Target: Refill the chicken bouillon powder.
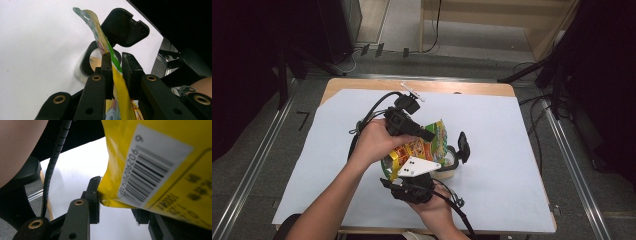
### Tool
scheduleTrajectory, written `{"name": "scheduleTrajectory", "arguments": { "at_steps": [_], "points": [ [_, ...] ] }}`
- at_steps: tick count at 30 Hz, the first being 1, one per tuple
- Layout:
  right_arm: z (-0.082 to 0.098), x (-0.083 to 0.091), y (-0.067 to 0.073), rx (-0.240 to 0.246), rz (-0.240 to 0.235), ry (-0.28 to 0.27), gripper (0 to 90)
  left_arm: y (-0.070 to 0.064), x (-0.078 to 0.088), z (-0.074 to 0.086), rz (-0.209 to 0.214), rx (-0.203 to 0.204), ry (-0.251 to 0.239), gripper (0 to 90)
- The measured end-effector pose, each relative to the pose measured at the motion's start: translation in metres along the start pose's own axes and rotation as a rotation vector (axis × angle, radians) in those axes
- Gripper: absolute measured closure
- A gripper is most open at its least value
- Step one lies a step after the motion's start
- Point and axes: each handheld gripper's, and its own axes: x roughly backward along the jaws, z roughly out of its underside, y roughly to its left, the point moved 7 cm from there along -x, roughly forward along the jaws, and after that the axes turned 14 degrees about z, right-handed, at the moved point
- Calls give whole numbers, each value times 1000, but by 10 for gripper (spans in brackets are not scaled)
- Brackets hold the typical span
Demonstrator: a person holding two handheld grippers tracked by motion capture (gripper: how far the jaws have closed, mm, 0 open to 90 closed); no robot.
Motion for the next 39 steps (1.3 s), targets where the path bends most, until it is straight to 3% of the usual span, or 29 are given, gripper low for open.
{"name": "scheduleTrajectory", "arguments": {
  "at_steps": [9,14,19,30,39],
  "points": [
    [-3,-3,-3,2,7,-1,655,0,3,-4,-4,-3,-21,807],
    [-7,-5,-5,12,8,0,655,5,7,-5,3,20,-18,806],
    [-10,-11,-8,-10,-6,18,656,12,8,-8,6,41,-18,807],
    [-9,-10,-11,35,7,28,654,12,10,-9,-17,8,-39,814],
    [-9,-10,-13,13,-11,53,656,12,4,-10,-22,4,-20,813]
  ]
}}
